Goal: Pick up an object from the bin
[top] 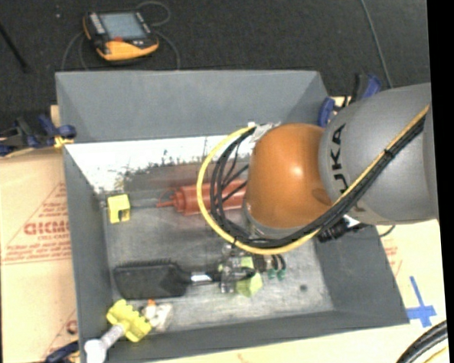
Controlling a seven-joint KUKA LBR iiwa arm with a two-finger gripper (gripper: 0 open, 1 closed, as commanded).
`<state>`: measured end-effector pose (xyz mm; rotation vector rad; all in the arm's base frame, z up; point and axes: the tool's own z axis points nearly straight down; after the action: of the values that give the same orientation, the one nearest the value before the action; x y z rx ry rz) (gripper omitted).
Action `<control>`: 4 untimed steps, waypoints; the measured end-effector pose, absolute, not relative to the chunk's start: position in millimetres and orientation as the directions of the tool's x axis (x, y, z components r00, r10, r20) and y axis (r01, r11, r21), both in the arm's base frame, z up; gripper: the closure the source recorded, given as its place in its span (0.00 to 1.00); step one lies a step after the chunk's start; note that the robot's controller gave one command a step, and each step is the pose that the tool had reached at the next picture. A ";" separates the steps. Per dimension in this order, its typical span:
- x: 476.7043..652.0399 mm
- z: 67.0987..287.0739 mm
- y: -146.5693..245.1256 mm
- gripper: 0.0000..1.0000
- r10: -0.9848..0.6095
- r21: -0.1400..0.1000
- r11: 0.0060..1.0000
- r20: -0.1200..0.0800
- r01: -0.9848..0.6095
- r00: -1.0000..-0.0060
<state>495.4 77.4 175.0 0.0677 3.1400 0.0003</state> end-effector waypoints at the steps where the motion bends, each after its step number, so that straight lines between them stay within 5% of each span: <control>1: 495.7 175.6 77.7 0.00 0.044 0.001 0.999 -0.002 0.044 -0.999; 2: 495.7 175.6 77.7 0.00 0.044 0.001 0.999 -0.002 0.044 -0.999; 3: 505.8 73.5 -28.4 1.00 -0.145 0.000 0.989 -0.004 -0.145 -0.989; 4: 505.8 73.5 -28.4 1.00 -0.144 0.000 0.990 -0.004 -0.144 -0.990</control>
Offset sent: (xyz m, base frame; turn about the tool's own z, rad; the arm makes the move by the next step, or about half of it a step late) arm 0.0000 0.0000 0.0000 0.0000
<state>505.8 -28.4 73.5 -0.2268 3.1294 0.0007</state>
